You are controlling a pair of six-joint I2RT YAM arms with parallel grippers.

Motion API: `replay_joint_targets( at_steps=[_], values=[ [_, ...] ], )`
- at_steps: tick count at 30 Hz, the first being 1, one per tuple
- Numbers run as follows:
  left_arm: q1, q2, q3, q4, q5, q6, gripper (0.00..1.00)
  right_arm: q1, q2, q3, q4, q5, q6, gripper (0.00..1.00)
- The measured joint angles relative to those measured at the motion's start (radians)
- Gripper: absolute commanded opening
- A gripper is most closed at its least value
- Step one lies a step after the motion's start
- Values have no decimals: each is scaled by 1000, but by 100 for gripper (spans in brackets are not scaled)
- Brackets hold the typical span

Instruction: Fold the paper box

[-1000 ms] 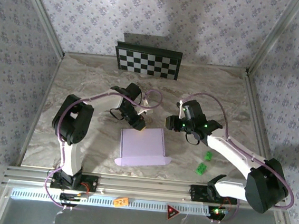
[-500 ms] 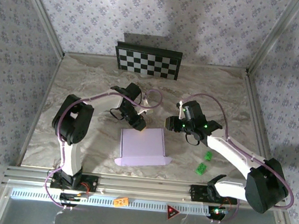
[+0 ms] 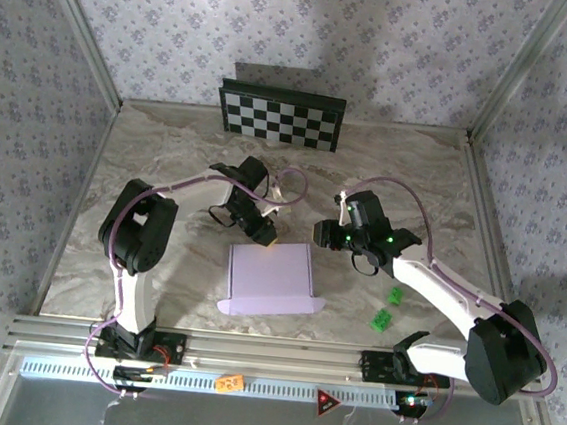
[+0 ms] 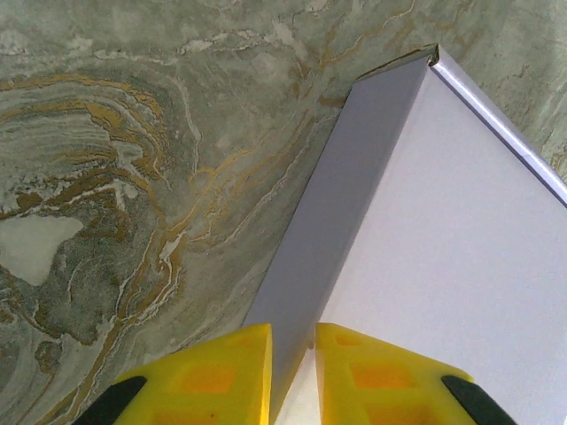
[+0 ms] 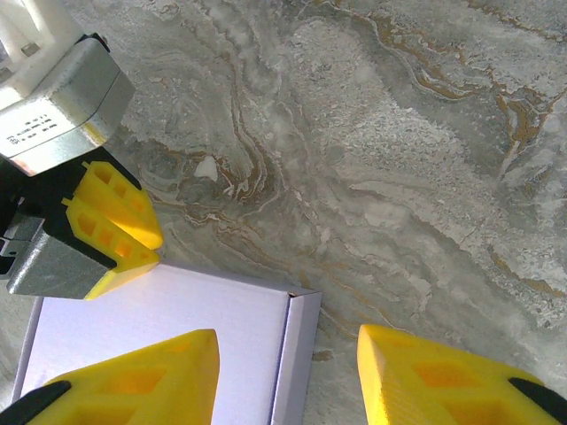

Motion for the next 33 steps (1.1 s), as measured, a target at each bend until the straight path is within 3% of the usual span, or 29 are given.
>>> replay_joint_targets(
  at_steps=[12,20,24,33],
  values=[
    [1,0,0,0,-5,0,16,38,-11,0,16,-34,-90,51],
    [1,3,6,-5,-12,0,16,222,-33,0,46,-79,-407,64],
    [1,9,14,-8,-21,0,16,342,-32,0,15,-63,-608,77],
    [1,13,25,-8,-45,0,16,546,61,3,-83,72,-903,80]
  ],
)
